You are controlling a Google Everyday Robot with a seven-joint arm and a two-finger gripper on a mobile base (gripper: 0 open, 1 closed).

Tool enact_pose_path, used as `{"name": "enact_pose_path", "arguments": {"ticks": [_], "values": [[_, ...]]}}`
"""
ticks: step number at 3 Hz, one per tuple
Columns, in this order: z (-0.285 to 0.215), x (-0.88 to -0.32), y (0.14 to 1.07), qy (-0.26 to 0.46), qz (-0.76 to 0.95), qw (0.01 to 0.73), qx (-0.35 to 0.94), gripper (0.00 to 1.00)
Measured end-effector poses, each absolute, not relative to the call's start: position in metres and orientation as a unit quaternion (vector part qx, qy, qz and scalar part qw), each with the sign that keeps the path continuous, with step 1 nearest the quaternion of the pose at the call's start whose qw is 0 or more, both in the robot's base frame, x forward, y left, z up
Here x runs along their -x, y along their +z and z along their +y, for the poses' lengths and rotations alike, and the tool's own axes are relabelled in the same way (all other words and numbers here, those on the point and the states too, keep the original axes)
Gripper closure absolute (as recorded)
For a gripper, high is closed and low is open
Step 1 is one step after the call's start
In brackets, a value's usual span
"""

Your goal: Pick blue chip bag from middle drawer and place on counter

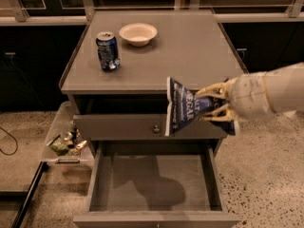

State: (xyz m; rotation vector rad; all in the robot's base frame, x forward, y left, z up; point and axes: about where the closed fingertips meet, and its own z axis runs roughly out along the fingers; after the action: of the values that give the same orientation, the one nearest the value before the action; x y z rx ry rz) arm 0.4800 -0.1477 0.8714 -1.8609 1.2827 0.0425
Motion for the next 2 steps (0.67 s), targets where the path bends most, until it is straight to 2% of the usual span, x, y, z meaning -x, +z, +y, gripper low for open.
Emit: {"name": "enact_pose_path", "arguments": {"ticks": [1, 2], "values": [[-0.1545, -0.4865, 0.9258, 0.002, 0.503, 0.447, 0.74, 1.0], [-0.1546, -0.4906, 0.9273, 0.001, 0.501, 0.449, 0.739, 1.0]]}}
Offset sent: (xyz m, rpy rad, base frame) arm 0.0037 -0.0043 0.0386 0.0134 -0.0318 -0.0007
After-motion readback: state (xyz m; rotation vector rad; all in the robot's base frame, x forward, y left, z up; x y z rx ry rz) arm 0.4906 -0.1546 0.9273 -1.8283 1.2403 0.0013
